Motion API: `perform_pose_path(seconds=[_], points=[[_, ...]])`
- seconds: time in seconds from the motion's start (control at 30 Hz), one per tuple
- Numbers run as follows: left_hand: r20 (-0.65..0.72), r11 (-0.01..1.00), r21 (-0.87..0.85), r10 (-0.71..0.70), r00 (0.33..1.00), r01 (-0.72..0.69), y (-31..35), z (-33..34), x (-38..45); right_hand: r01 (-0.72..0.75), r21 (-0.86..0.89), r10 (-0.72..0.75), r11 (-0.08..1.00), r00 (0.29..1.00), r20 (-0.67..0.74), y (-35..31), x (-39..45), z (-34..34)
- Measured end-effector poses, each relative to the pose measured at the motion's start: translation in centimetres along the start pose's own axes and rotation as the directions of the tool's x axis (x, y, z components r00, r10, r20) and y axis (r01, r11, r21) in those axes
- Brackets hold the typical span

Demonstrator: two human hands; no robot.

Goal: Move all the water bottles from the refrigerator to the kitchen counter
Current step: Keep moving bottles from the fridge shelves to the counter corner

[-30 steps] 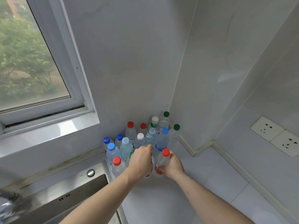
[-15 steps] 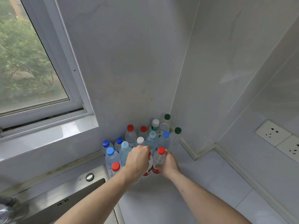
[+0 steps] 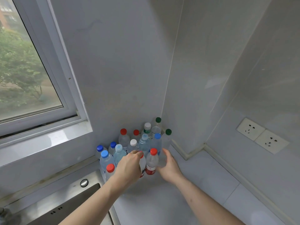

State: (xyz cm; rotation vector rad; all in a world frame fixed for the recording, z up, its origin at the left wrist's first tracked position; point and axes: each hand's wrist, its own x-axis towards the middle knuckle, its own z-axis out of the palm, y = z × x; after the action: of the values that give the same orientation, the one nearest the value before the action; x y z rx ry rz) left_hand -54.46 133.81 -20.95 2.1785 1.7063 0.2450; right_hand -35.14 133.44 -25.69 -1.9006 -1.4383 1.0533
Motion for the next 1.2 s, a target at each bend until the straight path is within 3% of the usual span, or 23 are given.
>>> perform_pose_path(seconds=[0.17, 0.33, 0.53, 0.93, 1.2], points=[[-0.029, 0.995, -0.058, 0.083, 0.996, -0.085, 1.6, -1.4, -4.5, -0.002, 0.109, 0.007, 0.994, 0.999, -0.047, 1.8, -7.6, -3.9], [0.074, 0.968, -0.129, 0.227, 0.971, -0.217, 4.7, 0.0, -8.7, -0.048, 0.202, 0.064, 0.978, 0.995, -0.076, 4.7, -15.8, -7.0], [0.16, 0.91, -0.184, 0.401, 0.902, -0.371, 9.6, 2.3, -10.3, -0.099, 0.188, 0.126, 0.977, 0.983, -0.137, 7.5, -23.4, -10.2], [0.26, 0.683, -0.23, 0.729, 0.633, -0.693, 25.3, 5.8, -17.2, -0.228, 0.239, 0.317, 0.944, 0.829, -0.461, 13.0, -41.6, -16.2], [0.265, 0.452, -0.305, 0.886, 0.381, -0.838, 35.8, 8.1, -30.4, -0.258, 0.256, 0.363, 0.932, 0.686, -0.63, 17.4, -59.3, -18.0]])
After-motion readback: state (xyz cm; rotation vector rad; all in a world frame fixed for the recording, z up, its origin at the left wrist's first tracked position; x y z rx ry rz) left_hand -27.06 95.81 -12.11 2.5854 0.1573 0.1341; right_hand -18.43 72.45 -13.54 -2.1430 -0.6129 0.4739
